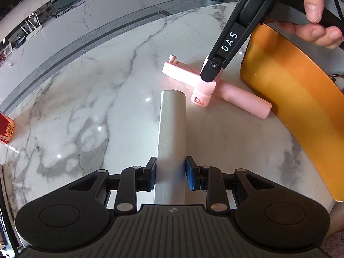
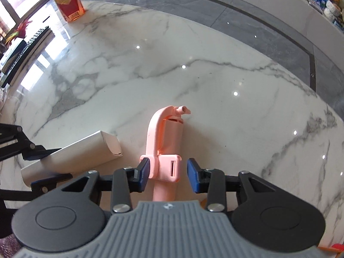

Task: Organize objects
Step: 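Grasp the white rectangular box with the left tool while the right tool grasps the pink selfie stick, then lift the white box and pink selfie stick and carry them over the orange box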

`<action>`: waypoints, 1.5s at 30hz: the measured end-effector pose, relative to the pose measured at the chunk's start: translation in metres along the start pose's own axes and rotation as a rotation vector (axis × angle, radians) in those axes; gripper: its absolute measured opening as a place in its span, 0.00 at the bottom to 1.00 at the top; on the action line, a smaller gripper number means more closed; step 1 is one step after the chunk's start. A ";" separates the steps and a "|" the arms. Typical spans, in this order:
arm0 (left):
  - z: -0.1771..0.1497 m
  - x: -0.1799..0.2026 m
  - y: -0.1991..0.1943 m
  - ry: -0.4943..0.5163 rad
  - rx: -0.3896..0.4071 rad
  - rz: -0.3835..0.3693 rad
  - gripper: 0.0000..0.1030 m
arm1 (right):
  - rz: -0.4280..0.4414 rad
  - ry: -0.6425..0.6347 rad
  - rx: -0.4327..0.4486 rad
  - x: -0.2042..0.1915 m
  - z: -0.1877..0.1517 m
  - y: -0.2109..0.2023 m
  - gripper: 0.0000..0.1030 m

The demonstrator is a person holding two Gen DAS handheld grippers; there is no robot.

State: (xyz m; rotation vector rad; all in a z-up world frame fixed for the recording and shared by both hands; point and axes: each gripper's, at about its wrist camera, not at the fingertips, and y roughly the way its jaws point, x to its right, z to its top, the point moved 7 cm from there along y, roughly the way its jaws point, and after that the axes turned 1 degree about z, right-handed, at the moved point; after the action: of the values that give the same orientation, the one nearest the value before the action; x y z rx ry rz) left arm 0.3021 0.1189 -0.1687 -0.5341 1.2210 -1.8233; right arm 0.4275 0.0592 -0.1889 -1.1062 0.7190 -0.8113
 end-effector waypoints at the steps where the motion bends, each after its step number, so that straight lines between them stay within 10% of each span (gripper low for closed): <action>1: 0.000 0.000 -0.001 0.001 0.000 0.001 0.32 | 0.009 0.021 -0.004 0.001 -0.001 0.001 0.30; 22: 0.004 -0.007 -0.032 -0.111 0.062 0.026 0.31 | 0.150 0.044 0.125 -0.034 -0.017 -0.046 0.06; 33: 0.029 0.031 -0.129 0.026 0.163 0.076 0.31 | 0.165 -0.035 0.295 -0.049 -0.054 -0.168 0.06; 45: 0.067 0.150 -0.149 0.298 0.222 0.005 0.31 | 0.035 -0.024 0.329 0.009 -0.174 -0.256 0.06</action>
State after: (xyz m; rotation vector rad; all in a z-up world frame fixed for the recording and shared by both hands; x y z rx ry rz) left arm 0.2079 -0.0185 -0.0220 -0.1369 1.1881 -2.0543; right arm 0.2368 -0.0912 0.0033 -0.8038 0.5590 -0.8501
